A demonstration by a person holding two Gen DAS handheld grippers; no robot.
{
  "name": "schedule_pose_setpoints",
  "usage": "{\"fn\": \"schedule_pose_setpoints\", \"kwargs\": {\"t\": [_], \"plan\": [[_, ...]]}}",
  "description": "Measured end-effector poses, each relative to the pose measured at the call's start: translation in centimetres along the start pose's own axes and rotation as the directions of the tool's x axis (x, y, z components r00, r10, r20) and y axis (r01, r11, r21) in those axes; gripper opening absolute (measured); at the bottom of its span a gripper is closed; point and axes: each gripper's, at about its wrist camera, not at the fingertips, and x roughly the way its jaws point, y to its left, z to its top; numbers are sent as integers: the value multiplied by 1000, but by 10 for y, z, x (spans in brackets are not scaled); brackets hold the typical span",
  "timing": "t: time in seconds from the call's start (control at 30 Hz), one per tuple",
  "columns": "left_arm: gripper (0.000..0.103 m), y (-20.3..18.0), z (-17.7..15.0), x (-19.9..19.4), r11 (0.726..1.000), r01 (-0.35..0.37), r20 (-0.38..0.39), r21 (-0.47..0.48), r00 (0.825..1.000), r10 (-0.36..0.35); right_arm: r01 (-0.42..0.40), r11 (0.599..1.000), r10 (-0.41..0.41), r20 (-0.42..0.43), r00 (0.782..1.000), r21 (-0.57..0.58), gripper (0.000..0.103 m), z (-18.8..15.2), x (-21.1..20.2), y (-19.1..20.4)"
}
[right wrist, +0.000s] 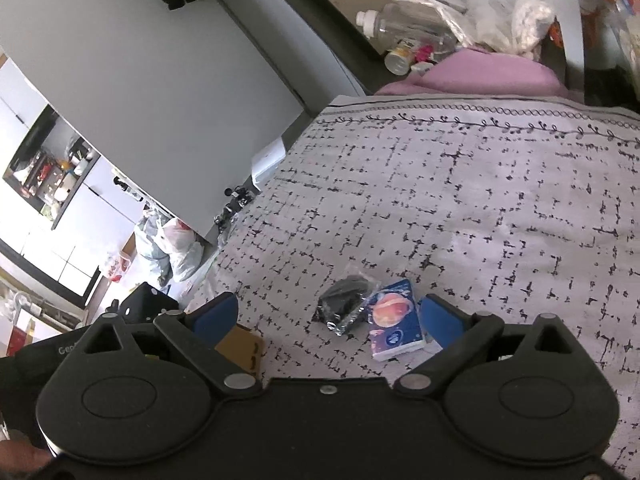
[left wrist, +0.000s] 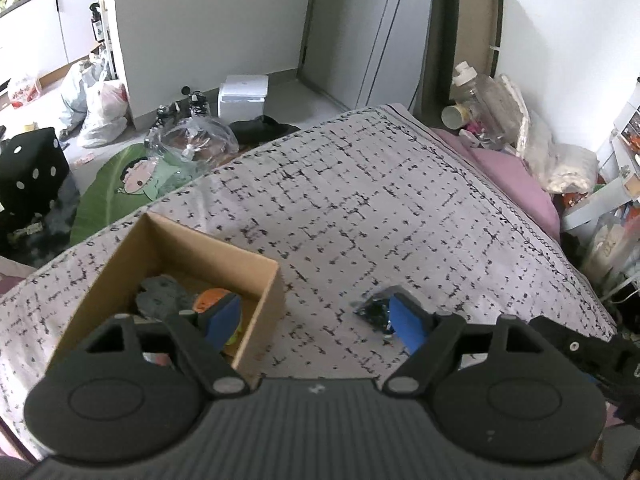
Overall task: Organize soft objects
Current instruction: 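Grasp the planet-printed tissue pack with the right tool while the left tool grasps the black plastic bag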
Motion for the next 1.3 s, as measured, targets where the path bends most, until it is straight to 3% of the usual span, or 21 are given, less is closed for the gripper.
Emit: {"fn": "schedule_pose_setpoints", "kwargs": {"t": [0.2, 0.33, 0.43, 0.6, 1.0, 1.3], "plan": [[80, -18, -1, 8, 1000, 29, -12, -1, 1000, -29, 15, 999, -14, -21, 1000, 44, 97, 1, 10, -16], [80, -26, -2, 18, 999, 38, -24, -23, 999, -38, 37, 997, -34, -42, 999, 74, 90, 1, 18, -26], [80, -30, -2, 28, 998, 54, -42, -41, 998, -56, 51, 996, -46, -59, 997, 78, 82, 0, 25, -29], [80, -36, 1, 44, 995, 65, -63, -69, 996, -69, 66, 996, -61, -79, 995, 63, 60, -1, 38, -30], [80, -32, 0, 93, 989, 69, -135, -132, 987, -87, 172, 979, -186, -148, 971, -106, 60, -14, 81, -8], [80, -27, -3, 123, 985, 64, -180, -158, 979, -92, 220, 961, -251, -199, 947, -168, 60, -23, 113, -3]]}}
